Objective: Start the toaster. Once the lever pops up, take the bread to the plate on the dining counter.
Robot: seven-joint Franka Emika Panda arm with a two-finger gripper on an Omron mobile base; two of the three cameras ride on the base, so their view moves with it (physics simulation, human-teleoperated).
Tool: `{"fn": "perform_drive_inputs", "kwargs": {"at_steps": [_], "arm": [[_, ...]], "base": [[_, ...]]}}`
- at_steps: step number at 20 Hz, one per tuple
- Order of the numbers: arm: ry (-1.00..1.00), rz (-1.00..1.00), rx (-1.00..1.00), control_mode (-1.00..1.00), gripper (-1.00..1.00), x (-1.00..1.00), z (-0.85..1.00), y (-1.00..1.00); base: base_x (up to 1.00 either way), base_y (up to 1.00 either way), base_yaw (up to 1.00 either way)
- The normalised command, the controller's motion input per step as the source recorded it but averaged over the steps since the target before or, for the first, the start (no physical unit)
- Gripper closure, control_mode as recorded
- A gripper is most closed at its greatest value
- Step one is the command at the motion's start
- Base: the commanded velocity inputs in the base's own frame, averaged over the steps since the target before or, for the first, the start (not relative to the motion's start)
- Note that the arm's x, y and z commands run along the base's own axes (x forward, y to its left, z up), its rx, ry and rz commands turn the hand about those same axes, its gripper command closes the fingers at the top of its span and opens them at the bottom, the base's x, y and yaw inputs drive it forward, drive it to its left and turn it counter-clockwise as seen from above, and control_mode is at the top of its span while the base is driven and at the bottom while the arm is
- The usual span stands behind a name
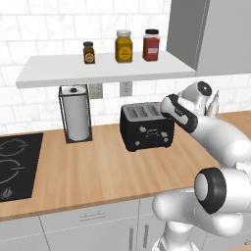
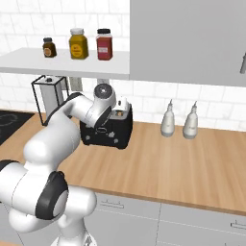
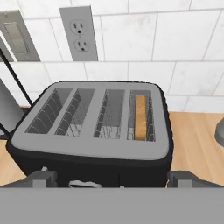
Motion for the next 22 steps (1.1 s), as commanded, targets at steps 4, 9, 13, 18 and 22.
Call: {"fn": "perform_drive_inputs", "kwargs": {"at_steps": [4,9,13,18,22], "arm": [[0.0,0.0,0.0,-1.0,-1.0,0.0,0.0,0.0],[0.0,0.0,0.0,-1.0,-1.0,0.0,0.0,0.0],[0.0,0.0,0.0,-1.0,-1.0,0.0,0.0,0.0],[0.0,0.0,0.0,-1.0,-1.0,0.0,0.0,0.0],[0.0,0.0,0.0,-1.0,-1.0,0.0,0.0,0.0]], "base": [[0.0,0.0,0.0],[0.0,0.0,0.0],[0.0,0.0,0.0],[0.0,0.0,0.0],[0.0,0.0,0.0]]}}
